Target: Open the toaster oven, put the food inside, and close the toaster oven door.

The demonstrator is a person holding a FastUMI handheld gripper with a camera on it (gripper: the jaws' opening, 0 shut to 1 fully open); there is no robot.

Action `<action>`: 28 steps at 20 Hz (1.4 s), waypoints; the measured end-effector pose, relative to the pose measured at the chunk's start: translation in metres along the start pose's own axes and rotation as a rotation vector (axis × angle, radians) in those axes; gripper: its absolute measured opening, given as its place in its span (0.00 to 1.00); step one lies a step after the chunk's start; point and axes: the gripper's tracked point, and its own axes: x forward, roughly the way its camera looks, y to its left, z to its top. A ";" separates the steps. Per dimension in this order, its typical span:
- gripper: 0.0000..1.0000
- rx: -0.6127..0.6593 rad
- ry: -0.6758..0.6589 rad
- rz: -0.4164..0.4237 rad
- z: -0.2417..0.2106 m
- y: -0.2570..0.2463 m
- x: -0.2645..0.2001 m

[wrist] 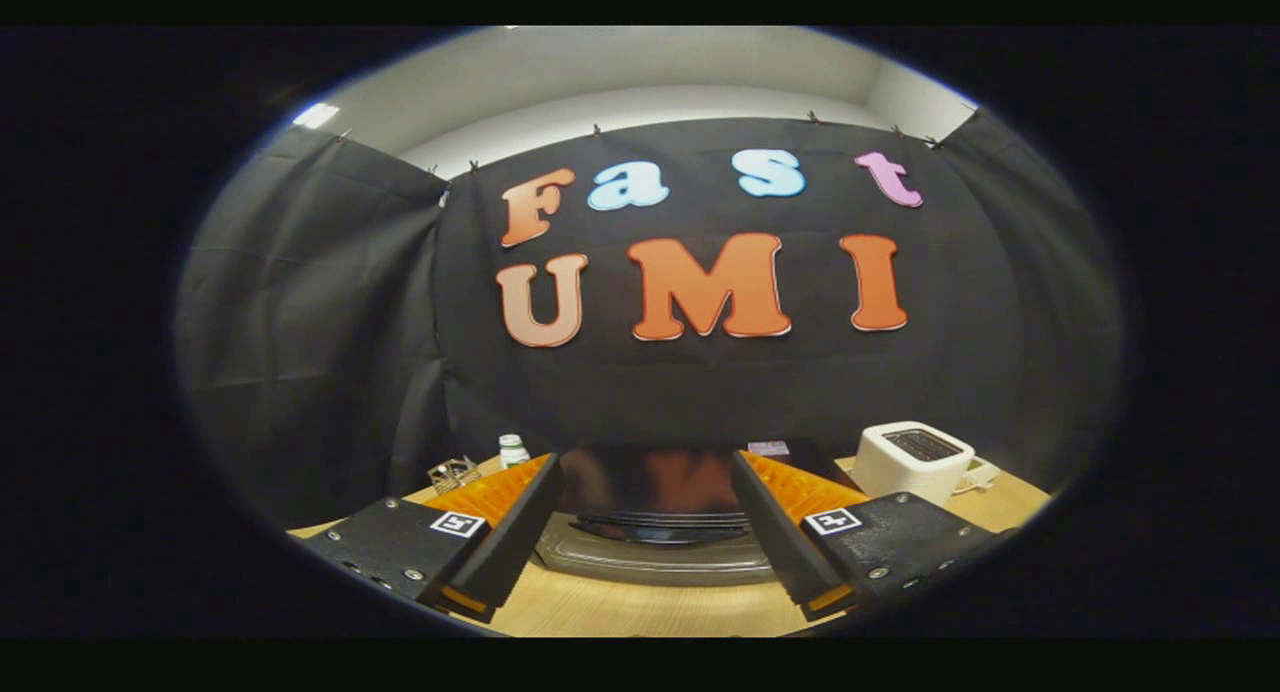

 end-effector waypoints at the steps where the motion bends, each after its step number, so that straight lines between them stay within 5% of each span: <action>1: 1.00 0.005 0.017 -0.007 -0.008 0.001 0.009; 14: 1.00 -0.039 0.135 -0.089 -0.072 -0.012 0.052; 28: 0.92 -0.068 0.154 -0.009 -0.090 0.003 -0.013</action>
